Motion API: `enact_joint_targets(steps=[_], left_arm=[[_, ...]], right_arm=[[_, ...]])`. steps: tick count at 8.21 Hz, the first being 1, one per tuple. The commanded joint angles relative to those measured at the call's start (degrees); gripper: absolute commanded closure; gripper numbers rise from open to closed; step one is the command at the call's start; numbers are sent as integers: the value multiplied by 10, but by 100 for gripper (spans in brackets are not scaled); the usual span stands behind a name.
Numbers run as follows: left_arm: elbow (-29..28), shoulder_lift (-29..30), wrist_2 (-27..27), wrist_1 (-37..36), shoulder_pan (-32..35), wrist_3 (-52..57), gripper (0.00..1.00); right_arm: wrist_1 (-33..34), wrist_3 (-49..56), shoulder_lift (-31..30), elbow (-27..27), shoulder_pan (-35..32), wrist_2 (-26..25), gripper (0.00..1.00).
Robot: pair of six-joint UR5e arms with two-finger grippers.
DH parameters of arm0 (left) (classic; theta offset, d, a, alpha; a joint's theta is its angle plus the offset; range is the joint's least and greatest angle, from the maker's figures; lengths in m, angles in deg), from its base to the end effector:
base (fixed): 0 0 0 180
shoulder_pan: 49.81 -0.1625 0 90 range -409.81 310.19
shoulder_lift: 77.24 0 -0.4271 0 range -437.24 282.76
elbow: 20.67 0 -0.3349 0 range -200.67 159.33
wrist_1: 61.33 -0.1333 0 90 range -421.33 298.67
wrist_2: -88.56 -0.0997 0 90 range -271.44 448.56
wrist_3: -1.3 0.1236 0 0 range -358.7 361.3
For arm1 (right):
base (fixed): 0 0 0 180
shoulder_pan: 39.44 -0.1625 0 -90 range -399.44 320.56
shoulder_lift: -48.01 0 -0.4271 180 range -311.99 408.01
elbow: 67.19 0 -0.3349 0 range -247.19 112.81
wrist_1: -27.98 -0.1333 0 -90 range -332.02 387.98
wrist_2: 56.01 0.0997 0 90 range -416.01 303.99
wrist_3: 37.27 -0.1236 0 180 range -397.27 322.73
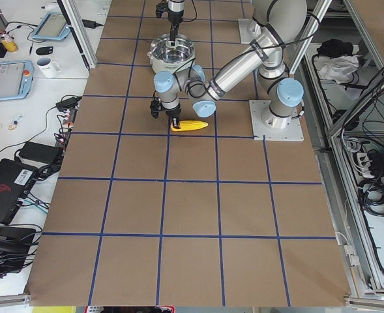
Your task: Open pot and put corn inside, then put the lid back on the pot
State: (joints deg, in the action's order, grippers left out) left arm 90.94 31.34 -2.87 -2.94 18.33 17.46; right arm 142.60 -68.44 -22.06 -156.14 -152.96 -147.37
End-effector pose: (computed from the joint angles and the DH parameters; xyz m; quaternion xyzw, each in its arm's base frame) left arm 0.0549 -0.4866 0.2142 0.0486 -0.9959 -0.0748 0.0126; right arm 0.3486 -0.4743 0.3427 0.0672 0.9964 -0.0499 0.0125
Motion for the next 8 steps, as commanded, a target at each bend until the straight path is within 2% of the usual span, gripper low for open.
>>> enact_joint_targets(steps=[1,3,6,8], left_arm=[[-3,-17,-41,55,2,19,99],[-4,-21,-41,79,2,22,100],[-4,-21,-42,80,1,27,100],[-4,-21,-41,79,1,28,100]], right_arm=[[3,8,4,1,0,-1,24],[3,9,4,2,0,0,49],[3,9,2,4,0,-1,60],[2,8,3,4,0,-1,60]])
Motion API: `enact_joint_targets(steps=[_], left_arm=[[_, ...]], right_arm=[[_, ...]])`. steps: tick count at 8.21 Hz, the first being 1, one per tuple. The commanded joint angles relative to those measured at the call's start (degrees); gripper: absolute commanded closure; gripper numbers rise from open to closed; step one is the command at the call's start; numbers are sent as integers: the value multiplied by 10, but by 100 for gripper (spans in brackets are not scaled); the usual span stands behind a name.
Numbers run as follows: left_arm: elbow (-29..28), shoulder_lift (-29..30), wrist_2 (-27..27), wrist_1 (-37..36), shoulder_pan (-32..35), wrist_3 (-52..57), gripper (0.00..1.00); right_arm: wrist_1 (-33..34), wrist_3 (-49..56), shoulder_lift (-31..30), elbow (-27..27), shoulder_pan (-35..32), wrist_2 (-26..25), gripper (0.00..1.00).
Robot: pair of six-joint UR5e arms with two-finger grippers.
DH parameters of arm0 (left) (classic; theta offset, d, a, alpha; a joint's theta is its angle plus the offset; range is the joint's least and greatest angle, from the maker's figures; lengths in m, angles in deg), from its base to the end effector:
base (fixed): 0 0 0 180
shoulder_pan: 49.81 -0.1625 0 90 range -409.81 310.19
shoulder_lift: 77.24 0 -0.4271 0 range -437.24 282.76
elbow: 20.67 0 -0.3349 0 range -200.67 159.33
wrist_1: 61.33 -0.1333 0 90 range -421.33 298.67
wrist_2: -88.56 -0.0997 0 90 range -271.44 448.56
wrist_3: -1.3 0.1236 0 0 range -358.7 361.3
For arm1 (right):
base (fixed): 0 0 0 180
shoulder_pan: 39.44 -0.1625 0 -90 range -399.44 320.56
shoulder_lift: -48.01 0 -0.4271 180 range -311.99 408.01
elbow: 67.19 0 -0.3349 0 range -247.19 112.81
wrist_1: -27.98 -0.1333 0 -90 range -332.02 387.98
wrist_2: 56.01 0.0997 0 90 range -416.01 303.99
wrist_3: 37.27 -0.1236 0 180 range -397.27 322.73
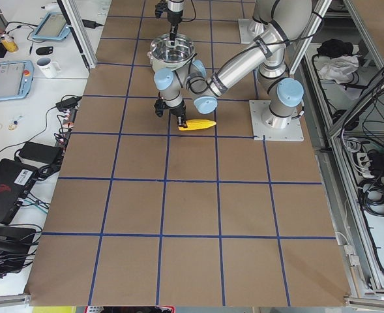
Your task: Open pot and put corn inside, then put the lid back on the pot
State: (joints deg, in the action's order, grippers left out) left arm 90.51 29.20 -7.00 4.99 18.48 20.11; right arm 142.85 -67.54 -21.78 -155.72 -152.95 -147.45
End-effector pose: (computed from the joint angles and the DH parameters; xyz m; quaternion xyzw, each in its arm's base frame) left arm 0.0549 -0.4660 0.2243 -0.0192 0.9913 0.1304 0.0032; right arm 0.3496 -0.4772 0.3435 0.0595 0.9967 -0.0534 0.0130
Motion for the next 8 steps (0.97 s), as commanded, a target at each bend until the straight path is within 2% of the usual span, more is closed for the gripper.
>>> enact_joint_targets(steps=[1,6,8], left_arm=[[0,0,1,0,0,3,100],[-1,-11,2,6,1,5,100],[-4,-26,30,41,4,1,100]], right_arm=[[0,-2,0,0,0,-1,60],[-4,-22,-29,-2,-22,-10,60],[-11,-11,-59,-2,-17,-25,60]])
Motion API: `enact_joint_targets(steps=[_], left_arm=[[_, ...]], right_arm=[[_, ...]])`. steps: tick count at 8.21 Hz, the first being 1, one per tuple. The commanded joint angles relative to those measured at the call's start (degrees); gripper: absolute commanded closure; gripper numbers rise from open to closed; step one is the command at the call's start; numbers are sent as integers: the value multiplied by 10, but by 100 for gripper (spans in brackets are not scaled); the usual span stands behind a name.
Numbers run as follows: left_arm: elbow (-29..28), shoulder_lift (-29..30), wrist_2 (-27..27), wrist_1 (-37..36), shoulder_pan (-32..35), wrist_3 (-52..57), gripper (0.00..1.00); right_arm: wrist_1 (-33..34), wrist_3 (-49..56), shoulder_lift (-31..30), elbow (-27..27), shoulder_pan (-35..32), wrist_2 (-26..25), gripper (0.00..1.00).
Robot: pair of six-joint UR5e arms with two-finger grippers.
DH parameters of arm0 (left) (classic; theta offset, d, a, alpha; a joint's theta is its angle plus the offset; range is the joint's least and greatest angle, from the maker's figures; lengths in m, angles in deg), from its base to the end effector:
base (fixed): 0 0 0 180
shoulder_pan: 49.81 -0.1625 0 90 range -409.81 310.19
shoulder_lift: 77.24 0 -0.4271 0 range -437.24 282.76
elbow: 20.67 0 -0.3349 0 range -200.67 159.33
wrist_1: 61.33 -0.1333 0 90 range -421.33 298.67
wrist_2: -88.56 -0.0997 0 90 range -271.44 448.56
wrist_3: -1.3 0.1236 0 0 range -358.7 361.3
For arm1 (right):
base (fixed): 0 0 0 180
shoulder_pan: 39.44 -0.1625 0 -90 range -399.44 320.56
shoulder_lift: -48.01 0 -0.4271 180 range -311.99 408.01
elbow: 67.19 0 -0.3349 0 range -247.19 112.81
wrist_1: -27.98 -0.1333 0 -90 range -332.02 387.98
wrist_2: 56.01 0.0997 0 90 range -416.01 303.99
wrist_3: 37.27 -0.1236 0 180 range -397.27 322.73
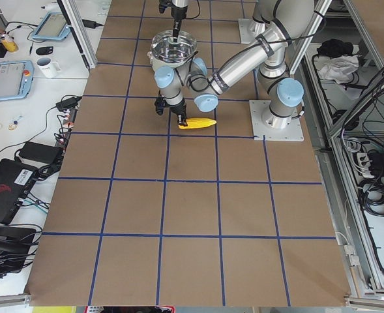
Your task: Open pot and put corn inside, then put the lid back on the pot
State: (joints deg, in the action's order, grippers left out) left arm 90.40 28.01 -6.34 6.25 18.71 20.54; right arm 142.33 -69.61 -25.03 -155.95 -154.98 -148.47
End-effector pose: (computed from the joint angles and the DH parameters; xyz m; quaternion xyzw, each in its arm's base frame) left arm 0.0503 -0.4631 0.2327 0.0142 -0.9917 -0.1281 0.0023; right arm 0.3587 -0.4538 0.3732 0.0607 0.9951 -0.0762 0.0177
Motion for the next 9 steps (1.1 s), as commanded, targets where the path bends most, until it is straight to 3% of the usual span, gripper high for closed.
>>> enact_joint_targets(steps=[1,3,6,8,9], left_arm=[[-9,-16,25,37,2,-4,100],[-24,-29,27,56,34,-18,100],[-99,-36,23,124,119,-118,100],[-130,-37,21,155,151,-168,100],[-144,-37,20,159,185,-193,100]], right_arm=[[-24,10,-37,2,14,-22,60],[-64,27,-80,1,80,4,59],[-156,226,-134,2,206,24,58],[-184,278,-157,2,221,24,54],[-217,311,-168,2,230,22,59]])
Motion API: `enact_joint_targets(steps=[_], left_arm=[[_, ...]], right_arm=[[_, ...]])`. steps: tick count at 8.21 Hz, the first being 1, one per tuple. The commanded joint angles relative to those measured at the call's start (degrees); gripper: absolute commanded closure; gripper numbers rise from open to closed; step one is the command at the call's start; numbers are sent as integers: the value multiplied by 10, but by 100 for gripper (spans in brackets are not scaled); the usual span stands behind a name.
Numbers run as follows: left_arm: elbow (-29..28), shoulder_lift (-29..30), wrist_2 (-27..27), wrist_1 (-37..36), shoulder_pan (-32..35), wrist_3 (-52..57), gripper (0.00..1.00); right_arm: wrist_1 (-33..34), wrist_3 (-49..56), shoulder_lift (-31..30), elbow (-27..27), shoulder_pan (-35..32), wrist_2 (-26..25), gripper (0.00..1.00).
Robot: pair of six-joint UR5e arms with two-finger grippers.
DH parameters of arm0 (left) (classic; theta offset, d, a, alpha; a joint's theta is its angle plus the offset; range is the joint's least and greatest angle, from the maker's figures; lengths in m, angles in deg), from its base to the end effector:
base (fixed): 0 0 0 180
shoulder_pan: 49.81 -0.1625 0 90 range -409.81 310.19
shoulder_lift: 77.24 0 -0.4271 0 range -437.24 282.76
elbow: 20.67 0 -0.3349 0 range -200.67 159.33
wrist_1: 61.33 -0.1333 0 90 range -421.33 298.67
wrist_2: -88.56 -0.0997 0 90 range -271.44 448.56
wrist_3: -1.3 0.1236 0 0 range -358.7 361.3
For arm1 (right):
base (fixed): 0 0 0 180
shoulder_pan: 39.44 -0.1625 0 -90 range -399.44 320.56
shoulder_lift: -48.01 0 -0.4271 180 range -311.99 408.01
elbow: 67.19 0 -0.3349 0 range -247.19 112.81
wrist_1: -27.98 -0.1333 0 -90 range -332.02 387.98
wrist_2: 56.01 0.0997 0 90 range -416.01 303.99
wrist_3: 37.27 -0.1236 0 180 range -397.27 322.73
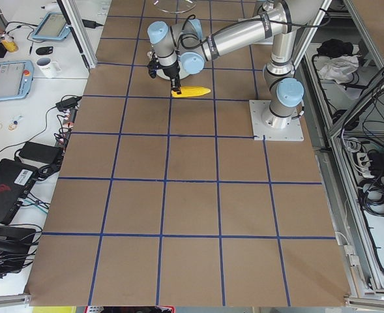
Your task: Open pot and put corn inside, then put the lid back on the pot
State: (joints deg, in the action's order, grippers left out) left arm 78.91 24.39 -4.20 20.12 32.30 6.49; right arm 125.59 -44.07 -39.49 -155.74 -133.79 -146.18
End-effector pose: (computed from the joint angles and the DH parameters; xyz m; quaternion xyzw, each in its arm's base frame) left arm -0.0618 -0.4816 0.3174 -0.0208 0.9934 0.1122 0.0112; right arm 0.1679 -0.4552 0.4717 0.0214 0.9981 -0.0571 0.0041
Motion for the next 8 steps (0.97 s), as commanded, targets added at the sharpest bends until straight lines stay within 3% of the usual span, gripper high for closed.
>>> enact_joint_targets(steps=[1,2,4,5,8], left_arm=[[-53,0,1,40,86,-88,100],[-82,4,9,52,123,-135,100],[-141,7,36,79,174,-144,100],[-153,5,74,83,190,-158,100],[-156,31,79,53,236,-194,100]], right_arm=[[-66,87,-27,0,23,-3,60],[-68,87,-29,0,28,0,64],[-68,93,-30,1,34,0,64],[-70,94,-31,2,46,1,64],[-70,96,-36,3,59,3,64]])
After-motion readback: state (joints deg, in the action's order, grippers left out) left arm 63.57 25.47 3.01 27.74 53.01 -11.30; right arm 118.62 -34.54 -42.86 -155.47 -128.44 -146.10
